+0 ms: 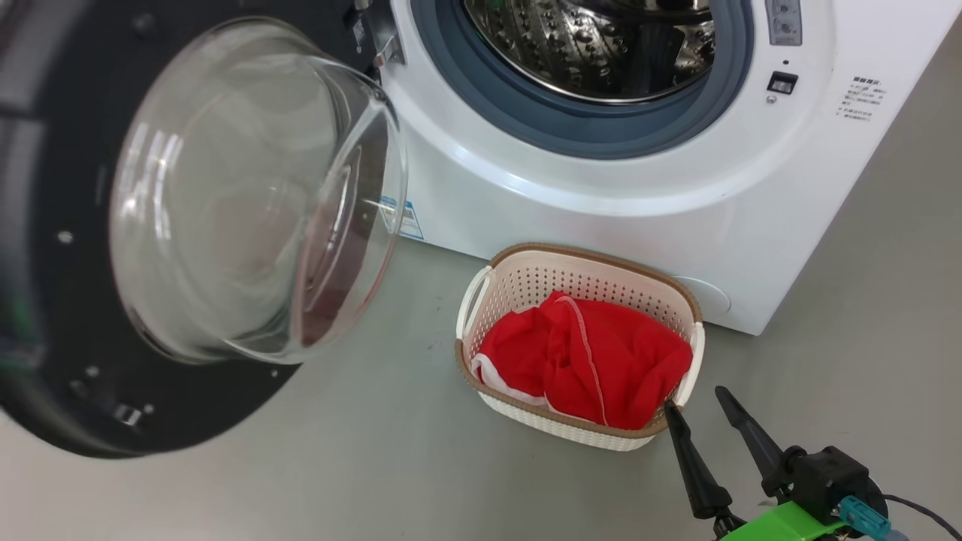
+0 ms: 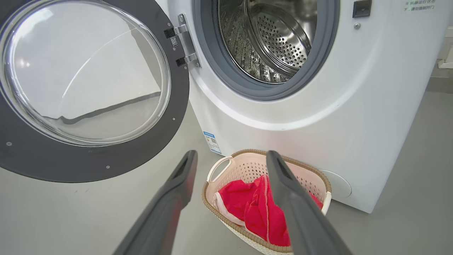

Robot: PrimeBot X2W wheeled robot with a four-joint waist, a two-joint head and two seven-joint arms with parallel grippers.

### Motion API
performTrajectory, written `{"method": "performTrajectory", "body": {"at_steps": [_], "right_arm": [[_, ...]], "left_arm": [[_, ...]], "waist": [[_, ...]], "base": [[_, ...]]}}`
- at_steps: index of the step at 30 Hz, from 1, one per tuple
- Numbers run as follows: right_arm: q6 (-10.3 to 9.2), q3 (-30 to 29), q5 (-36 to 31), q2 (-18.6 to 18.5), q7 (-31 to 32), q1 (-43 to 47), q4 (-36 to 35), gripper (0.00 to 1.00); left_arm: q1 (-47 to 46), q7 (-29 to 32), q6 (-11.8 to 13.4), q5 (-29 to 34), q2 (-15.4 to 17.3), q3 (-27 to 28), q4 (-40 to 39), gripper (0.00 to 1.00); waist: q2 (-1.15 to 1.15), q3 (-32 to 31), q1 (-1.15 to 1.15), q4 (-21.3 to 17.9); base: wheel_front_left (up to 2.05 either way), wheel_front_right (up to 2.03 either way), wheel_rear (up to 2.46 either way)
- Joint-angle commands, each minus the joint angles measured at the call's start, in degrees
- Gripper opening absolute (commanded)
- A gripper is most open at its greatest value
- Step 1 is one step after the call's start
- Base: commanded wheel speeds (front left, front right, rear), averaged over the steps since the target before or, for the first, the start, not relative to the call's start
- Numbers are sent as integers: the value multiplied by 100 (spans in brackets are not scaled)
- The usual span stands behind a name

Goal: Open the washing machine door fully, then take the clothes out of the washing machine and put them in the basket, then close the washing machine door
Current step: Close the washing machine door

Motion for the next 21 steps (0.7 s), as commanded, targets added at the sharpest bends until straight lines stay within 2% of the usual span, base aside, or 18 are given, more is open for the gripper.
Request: {"method": "performTrajectory", "body": {"at_steps": [1, 12, 21], "right_arm": [[37, 98, 11, 16, -37, -51, -166, 100], [37, 70, 35, 26, -37, -7, -214, 100], [37, 51, -67, 28, -37, 50, -232, 100]], "left_arm": [[-30, 119, -41, -63, 257, 138, -283, 0], [418, 583, -41, -137, 150, 75, -1482, 0], [516, 771, -41, -104, -58, -51, -2158, 0]], "waist": [[0, -39, 0, -9], [0, -138, 0, -106], [0, -208, 0, -339]], "base": [[0, 0, 0], [0, 0, 0], [0, 0, 0]]}}
